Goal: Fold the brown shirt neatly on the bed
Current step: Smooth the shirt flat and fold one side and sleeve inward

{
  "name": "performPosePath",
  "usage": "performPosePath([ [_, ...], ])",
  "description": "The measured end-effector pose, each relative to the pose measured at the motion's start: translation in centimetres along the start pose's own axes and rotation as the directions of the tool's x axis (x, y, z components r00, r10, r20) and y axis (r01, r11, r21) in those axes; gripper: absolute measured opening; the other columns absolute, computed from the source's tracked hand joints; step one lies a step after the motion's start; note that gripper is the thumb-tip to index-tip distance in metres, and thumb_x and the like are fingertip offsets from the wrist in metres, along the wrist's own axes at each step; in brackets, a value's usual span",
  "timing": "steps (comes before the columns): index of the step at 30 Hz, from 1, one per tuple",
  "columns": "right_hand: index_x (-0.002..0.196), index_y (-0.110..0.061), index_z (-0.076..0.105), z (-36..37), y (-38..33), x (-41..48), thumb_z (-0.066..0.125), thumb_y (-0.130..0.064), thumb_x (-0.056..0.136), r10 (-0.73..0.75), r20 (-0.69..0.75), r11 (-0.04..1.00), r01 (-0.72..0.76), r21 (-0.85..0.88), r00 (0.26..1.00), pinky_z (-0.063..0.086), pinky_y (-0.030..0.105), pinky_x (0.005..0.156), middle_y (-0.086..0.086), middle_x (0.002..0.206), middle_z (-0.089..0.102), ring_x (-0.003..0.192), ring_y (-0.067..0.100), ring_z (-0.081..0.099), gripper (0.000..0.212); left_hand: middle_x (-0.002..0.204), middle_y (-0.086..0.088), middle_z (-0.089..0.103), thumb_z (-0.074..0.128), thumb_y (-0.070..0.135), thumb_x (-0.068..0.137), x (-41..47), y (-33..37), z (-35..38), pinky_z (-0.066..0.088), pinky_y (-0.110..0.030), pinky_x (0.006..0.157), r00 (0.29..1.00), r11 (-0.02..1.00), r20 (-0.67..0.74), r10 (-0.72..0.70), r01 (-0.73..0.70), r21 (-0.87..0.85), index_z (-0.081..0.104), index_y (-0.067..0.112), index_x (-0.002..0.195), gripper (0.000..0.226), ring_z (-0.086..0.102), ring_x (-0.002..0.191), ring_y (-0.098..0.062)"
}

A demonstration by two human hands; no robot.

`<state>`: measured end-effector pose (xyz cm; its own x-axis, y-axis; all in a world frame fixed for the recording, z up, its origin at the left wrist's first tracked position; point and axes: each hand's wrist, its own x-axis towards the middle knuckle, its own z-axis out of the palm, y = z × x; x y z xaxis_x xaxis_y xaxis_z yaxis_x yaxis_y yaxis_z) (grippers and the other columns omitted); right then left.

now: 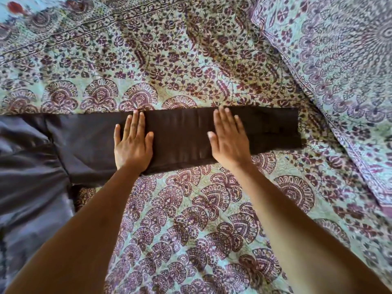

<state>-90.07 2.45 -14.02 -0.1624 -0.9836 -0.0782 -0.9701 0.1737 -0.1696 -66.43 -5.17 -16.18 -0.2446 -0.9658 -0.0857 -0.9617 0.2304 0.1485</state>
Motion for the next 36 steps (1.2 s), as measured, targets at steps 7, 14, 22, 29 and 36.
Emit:
performPosePath([
  [7,0.147,-0.008,0.018,1.1,3.0,0.0,0.008,-0.045,0.091,0.019,0.008,0.999,-0.018,-0.028,1.0,0.008,0.038,0.117,0.009,0.155,0.015,0.143,0.021,0.014,0.068,0.158,0.002,0.007,0.013,0.042,0.095,0.0,0.4,-0.5,-0.003,-0.039,0.118,1.0,1.0,0.024,-0.001,0.001,0.012,0.006,0.02,0.15,0.06,0.004,0.146,-0.015],
  [14,0.148,-0.01,0.01,-0.8,3.0,-1.1,0.021,-0.044,0.096,0.154,0.13,0.987,-0.158,0.021,0.98,0.004,0.04,0.117,0.01,0.157,0.005,0.144,0.023,0.007,0.063,0.158,0.003,-0.009,0.02,0.044,0.099,0.9,0.6,-2.5,-0.006,-0.044,0.117,0.963,0.998,0.268,-0.024,0.04,-0.053,-0.001,0.023,0.15,0.058,-0.007,0.145,-0.015],
  [22,0.143,-0.004,0.028,-4.2,-6.6,-13.6,0.027,-0.041,0.09,0.1,-0.121,0.922,-0.046,0.384,0.988,0.026,0.043,0.111,0.015,0.149,0.03,0.137,0.027,0.03,0.066,0.15,-0.008,0.035,0.034,0.052,0.09,-16.1,-0.2,-6.2,0.028,-0.048,0.112,0.967,0.843,0.238,-0.086,0.198,-0.5,0.041,0.016,0.14,0.061,0.033,0.136,-0.027],
  [29,0.14,-0.005,0.035,-7.2,-12.7,-27.4,0.037,-0.04,0.09,-0.053,-0.136,0.917,0.102,0.386,0.989,0.042,0.045,0.098,0.017,0.141,0.043,0.127,0.03,0.044,0.06,0.135,-0.004,0.053,0.04,0.055,0.081,-31.9,-1.2,-12.8,0.041,-0.034,0.097,0.975,0.82,0.084,-0.206,0.219,-0.529,0.051,0.015,0.132,0.066,0.049,0.123,-0.024],
  [36,0.143,-0.006,0.03,-15.1,-15.3,-35.9,0.042,-0.038,0.091,-0.194,-0.212,0.903,0.259,0.343,0.958,0.039,0.045,0.104,0.012,0.146,0.037,0.134,0.021,0.034,0.062,0.143,0.0,0.045,0.051,0.043,0.082,-43.3,-2.4,-20.6,0.035,-0.032,0.105,0.951,0.827,0.001,-0.309,0.269,-0.493,0.045,0.02,0.137,0.06,0.042,0.131,-0.019],
])
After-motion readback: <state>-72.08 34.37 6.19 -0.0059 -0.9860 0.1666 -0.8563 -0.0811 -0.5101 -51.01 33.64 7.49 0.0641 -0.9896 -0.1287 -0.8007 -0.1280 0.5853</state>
